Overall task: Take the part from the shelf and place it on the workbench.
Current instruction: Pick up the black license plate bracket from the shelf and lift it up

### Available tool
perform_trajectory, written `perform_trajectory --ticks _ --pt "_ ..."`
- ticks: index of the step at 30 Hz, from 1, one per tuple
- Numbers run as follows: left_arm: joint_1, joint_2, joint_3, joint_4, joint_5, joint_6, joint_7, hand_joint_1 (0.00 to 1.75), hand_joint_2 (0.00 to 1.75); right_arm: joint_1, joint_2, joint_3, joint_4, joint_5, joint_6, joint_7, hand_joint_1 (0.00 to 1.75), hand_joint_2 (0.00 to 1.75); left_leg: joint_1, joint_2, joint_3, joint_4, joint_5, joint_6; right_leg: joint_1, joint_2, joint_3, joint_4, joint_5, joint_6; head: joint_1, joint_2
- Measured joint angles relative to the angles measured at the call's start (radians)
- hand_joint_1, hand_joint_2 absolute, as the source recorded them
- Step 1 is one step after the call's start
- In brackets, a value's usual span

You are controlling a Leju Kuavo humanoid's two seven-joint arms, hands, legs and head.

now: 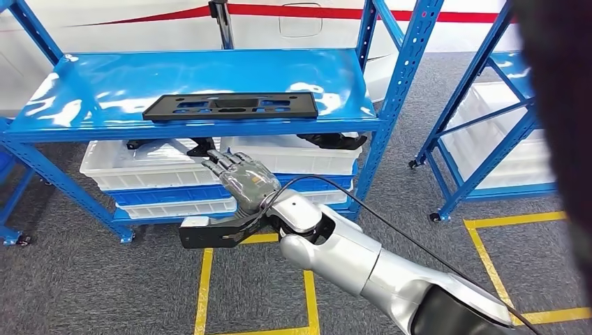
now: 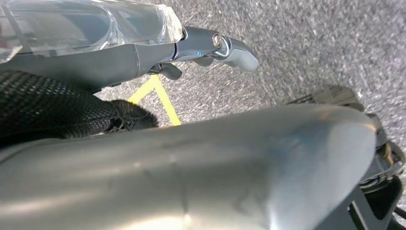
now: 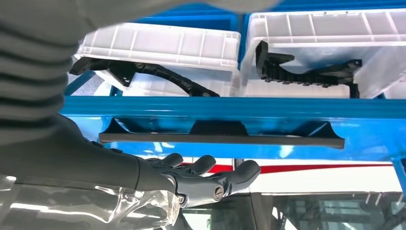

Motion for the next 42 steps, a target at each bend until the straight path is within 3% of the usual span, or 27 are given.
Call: perform_trajectory --ticks 2,5,7,10,11,12,13,15,17,20,22,23,26,27,28,30,32,34,37,39,41,42 --pt "0.0 -0.002 0.0 0.0 0.0 0.0 0.0 0.0 0.0 -0.003 0.002 0.0 0.003 -0.005 0.001 0.005 0.0 1.75 -0.003 -0.001 0.004 0.0 -0.008 -0.006 0.007 -0.002 0.045 -0.103 0.032 -0.011 -0.002 0.0" --pt "0.0 -0.002 0.0 0.001 0.0 0.0 0.0 0.0 0.0 -0.004 0.004 0.0 0.008 -0.01 0.003 0.01 0.0 1.75 -0.001 0.0 0.004 -0.002 -0.016 -0.02 0.008 -0.001 0.057 -0.131 0.028 -0.013 -0.004 0.0" --pt "-0.001 -0.001 0.0 0.001 0.0 0.0 0.0 0.0 0.0 -0.006 0.005 0.0 0.012 -0.013 0.004 0.01 0.0 1.75 0.001 0.001 -0.014 0.037 -0.039 -0.033 0.0 -0.001 0.065 -0.14 0.028 -0.017 -0.005 0.0" --pt "-0.001 0.0 0.0 0.001 0.001 0.001 0.0 0.0 0.0 -0.007 0.008 0.0 0.02 -0.015 0.006 0.01 0.0 1.75 0.007 0.003 -0.118 0.227 -0.114 -0.05 -0.004 -0.002 0.072 -0.143 0.023 -0.024 -0.009 0.0" --pt "-0.001 0.0 0.0 0.001 0.001 0.001 0.0 0.0 0.0 -0.006 0.008 0.0 0.023 -0.017 0.007 0.01 0.0 1.75 0.009 0.003 -0.153 0.281 -0.124 -0.053 -0.004 -0.002 0.075 -0.143 0.021 -0.024 -0.009 0.0" --pt "-0.001 0.0 0.0 0.001 0.001 0.001 0.0 0.0 0.0 -0.005 0.008 0.0 0.026 -0.019 0.008 0.01 0.0 1.75 0.011 0.003 -0.173 0.302 -0.117 -0.057 -0.004 -0.001 0.078 -0.143 0.017 -0.023 -0.009 0.0" --pt "-0.001 0.0 0.0 0.001 0.001 0.001 0.0 0.0 0.0 -0.004 0.009 0.0 0.029 -0.021 0.009 0.01 0.0 1.75 0.013 0.003 -0.171 0.281 -0.089 -0.059 -0.006 0.0 0.083 -0.142 0.013 -0.021 -0.01 0.0" --pt "-0.001 0.0 0.0 0.001 0.001 0.001 0.0 0.0 0.0 -0.003 0.009 0.0 0.033 -0.024 0.011 0.011 0.0 1.75 0.018 0.004 -0.121 0.148 -0.004 -0.064 -0.008 0.003 0.097 -0.141 0.002 -0.013 -0.01 0.0" --pt "-0.001 0.0 0.0 0.001 0.001 0.001 0.0 0.0 0.0 -0.004 0.01 0.0 0.037 -0.026 0.011 0.012 0.0 1.75 0.018 0.003 -0.071 0.033 0.04 -0.059 -0.005 0.006 0.104 -0.137 -0.009 -0.002 -0.013 0.0" --pt "0.001 0.0 0.0 0.001 0.002 0.001 -0.001 0.0 0.0 -0.005 0.012 0.0 0.04 -0.028 0.013 0.014 0.0 1.75 0.014 0.0 -0.055 0.005 0.037 -0.035 -0.003 0.008 0.107 -0.139 -0.018 0.011 -0.018 0.0" --pt "0.001 0.0 0.0 0.001 0.002 0.003 -0.002 0.0 0.0 -0.006 0.014 0.0 0.042 -0.031 0.013 0.014 0.0 1.75 0.014 0.0 -0.048 0.002 0.035 -0.021 -0.006 0.005 0.099 -0.108 -0.038 0.021 -0.018 0.0" --pt "0.001 0.0 0.0 0.001 0.002 0.004 -0.002 0.0 0.0 -0.006 0.015 0.0 0.042 -0.033 0.013 0.014 0.0 1.75 0.015 0.0 -0.043 0.001 0.033 -0.014 -0.007 0.003 0.078 -0.061 -0.061 0.025 -0.018 0.0" --pt "0.002 0.0 0.0 0.002 0.002 0.006 -0.002 0.0 0.0 -0.005 0.015 0.0 0.047 -0.037 0.014 0.014 0.0 1.75 0.011 0.001 -0.033 0.001 0.023 -0.003 -0.008 0.001 -0.035 0.148 -0.136 0.031 -0.018 0.0" --pt "0.003 0.0 0.0 0.002 0.002 0.007 -0.002 0.0 0.0 -0.004 0.014 0.0 0.049 -0.037 0.014 0.014 0.0 1.75 0.009 0.001 -0.029 0.001 0.02 -0.002 -0.008 0.001 -0.059 0.179 -0.135 0.03 -0.018 0.0" --pt "0.003 0.0 0.0 0.002 0.002 0.007 -0.002 0.0 0.0 -0.003 0.015 0.0 0.051 -0.038 0.014 0.014 0.0 1.75 0.008 0.0 -0.023 0.001 0.016 -0.002 -0.007 0.001 -0.061 0.166 -0.111 0.026 -0.018 0.0" --pt "0.004 0.0 0.0 0.002 0.002 0.008 -0.002 0.0 0.0 -0.004 0.015 0.0 0.053 -0.04 0.013 0.014 0.0 1.75 0.004 -0.002 -0.009 0.001 0.007 -0.003 -0.002 0.001 -0.012 0.037 -0.027 0.012 -0.018 0.0" --pt "0.003 -0.001 0.0 0.002 0.004 0.008 -0.002 0.0 0.0 -0.007 0.017 0.0 0.053 -0.041 0.012 0.014 0.0 1.75 -0.001 -0.004 0.002 0.0 -0.003 -0.009 0.006 0.001 0.045 -0.09 0.023 -0.003 -0.021 0.0" --pt "0.003 -0.001 0.0 0.002 0.006 0.008 -0.002 0.0 0.0 -0.009 0.019 0.0 0.053 -0.043 0.011 0.014 0.0 1.75 -0.002 -0.004 0.005 -0.003 -0.009 -0.018 0.012 0.001 0.061 -0.126 0.022 -0.01 -0.025 -0.001" --pt "0.002 0.0 0.0 0.002 0.006 0.008 -0.002 0.0 0.0 -0.011 0.024 -0.001 0.053 -0.041 0.01 0.013 0.0 1.75 -0.001 -0.002 0.001 0.012 -0.025 -0.034 0.005 0.002 0.071 -0.14 0.023 -0.019 -0.029 -0.001" --pt "0.002 0.0 0.0 0.002 0.006 0.008 -0.003 0.0 0.0 -0.015 0.029 -0.001 0.053 -0.038 0.009 0.013 0.0 1.75 0.004 0.0 -0.048 0.11 -0.071 -0.045 -0.001 0.002 0.08 -0.146 0.022 -0.025 -0.032 -0.001" --pt "0.002 0.001 0.0 0.002 0.006 0.008 -0.004 0.0 0.0 -0.016 0.032 0.0 0.053 -0.035 0.008 0.014 0.0 1.75 0.007 0.001 -0.127 0.249 -0.117 -0.054 -0.001 0.001 0.085 -0.146 0.017 -0.029 -0.036 -0.001" --pt "0.002 0.001 0.0 0.002 0.006 0.008 -0.004 0.0 0.0 -0.015 0.033 0.0 0.053 -0.032 0.007 0.014 0.0 1.75 0.009 0.001 -0.155 0.287 -0.119 -0.057 -0.001 0.002 0.088 -0.146 0.013 -0.029 -0.036 -0.001"
